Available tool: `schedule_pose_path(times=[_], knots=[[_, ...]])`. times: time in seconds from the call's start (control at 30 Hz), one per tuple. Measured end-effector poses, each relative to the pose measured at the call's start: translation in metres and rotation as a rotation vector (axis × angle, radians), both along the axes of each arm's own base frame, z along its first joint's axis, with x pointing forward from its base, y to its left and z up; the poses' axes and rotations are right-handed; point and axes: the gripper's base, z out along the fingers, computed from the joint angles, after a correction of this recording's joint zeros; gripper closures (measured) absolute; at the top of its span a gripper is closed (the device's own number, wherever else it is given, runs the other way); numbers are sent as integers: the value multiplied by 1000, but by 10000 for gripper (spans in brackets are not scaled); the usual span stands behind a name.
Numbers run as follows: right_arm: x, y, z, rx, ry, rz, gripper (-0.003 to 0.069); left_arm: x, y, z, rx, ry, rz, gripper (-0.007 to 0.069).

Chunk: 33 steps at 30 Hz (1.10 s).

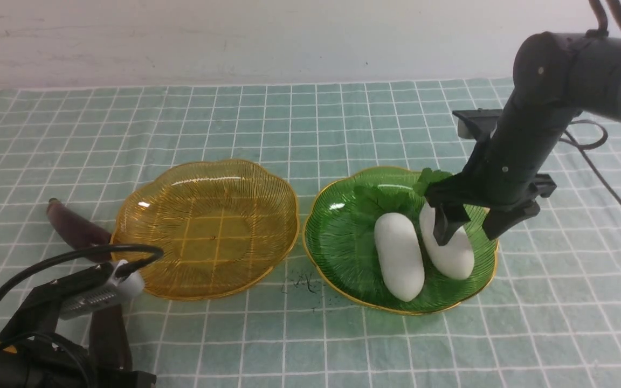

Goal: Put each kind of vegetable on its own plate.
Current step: Use the left arm to grab an eggplant and put it into the left plate

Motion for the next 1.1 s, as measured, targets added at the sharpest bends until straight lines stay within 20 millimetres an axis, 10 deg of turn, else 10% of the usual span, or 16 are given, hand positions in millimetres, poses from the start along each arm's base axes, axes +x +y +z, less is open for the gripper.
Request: schedule_pose_path(times=[0.3,0.63,0.93,1.1], knots=[[-25,-7,71,44,-169,1,109,0,0,0,0,1,0,631],[-121,-33,173,100,-439,41,109,0,0,0,0,2,1,631],[-189,-58,161,13,-456,64,148,0,0,0,-2,3,11,631],[-220,-69,129,-31,-393,70,298,7,5,1,50,-68,41,605]])
